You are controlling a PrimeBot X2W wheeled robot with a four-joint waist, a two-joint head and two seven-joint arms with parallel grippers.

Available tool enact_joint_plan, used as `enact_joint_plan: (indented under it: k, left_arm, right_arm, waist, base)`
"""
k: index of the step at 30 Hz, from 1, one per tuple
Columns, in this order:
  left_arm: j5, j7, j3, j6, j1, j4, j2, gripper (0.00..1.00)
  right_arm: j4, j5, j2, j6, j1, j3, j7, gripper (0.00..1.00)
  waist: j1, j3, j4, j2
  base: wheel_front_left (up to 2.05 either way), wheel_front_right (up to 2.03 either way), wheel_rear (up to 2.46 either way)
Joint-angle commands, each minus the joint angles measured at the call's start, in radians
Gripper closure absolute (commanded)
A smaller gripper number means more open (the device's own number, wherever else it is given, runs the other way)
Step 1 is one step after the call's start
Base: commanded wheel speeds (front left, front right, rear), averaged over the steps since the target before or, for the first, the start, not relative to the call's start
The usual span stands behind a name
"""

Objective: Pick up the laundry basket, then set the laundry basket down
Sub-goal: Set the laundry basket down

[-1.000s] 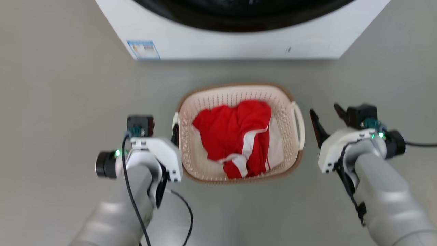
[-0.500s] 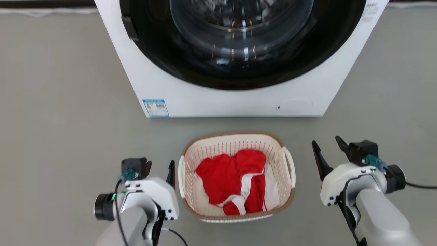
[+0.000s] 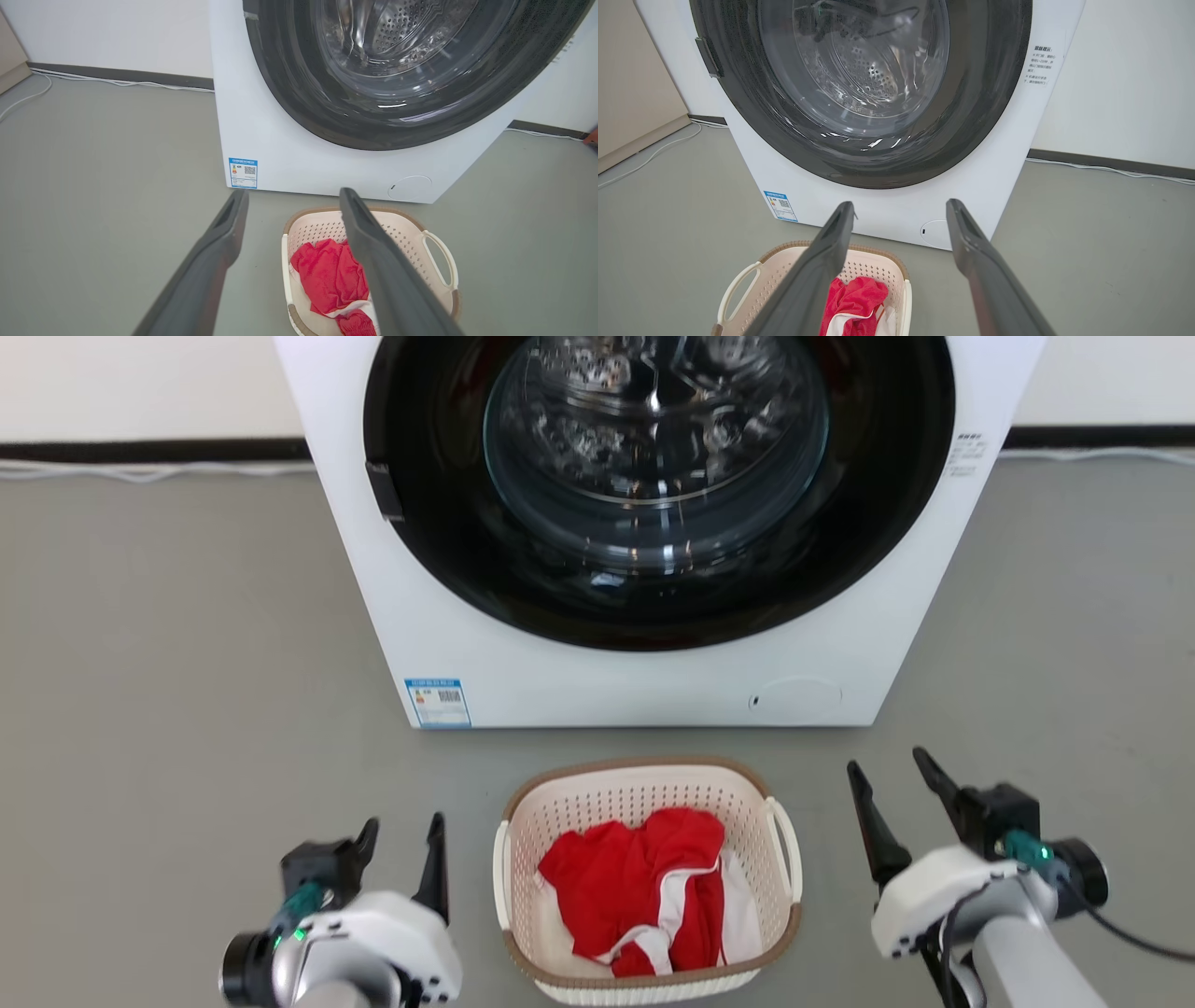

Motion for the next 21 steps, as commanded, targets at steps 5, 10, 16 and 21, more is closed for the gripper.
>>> enact_joint_plan:
  k: [5, 10, 16, 21]
  left_arm:
    - [0.066, -0.009, 0.134, -0.015, 0.09, -0.13, 0.006, 0.0]
    - [0.108, -0.009, 0.211, -0.039, 0.172, -0.216, -0.019, 0.0]
    - [0.144, -0.009, 0.279, -0.065, 0.241, -0.263, -0.046, 0.0]
    - [0.178, -0.009, 0.328, -0.092, 0.279, -0.285, -0.06, 0.0]
  right_arm:
    - [-0.138, 0.004, 0.012, 0.006, 0.1, 0.005, -0.014, 0.0]
    - [-0.235, 0.007, 0.018, 0.006, 0.191, -0.021, -0.014, 0.0]
    - [-0.323, 0.004, 0.024, 0.006, 0.264, -0.043, -0.014, 0.0]
    - [-0.383, -0.001, 0.029, 0.006, 0.31, -0.067, -0.014, 0.0]
  waist:
    - [0.0, -0.053, -0.013, -0.0001]
    - [0.0, -0.069, -0.02, -0.0001]
    - [0.0, -0.082, -0.031, -0.0001]
    - [0.0, -0.095, -0.037, -0.0001]
  base:
    - [0.0, 0.0, 0.0]
    - [0.0, 0.0, 0.0]
    - [0.0, 0.0, 0.0]
    - [0.0, 0.0, 0.0]
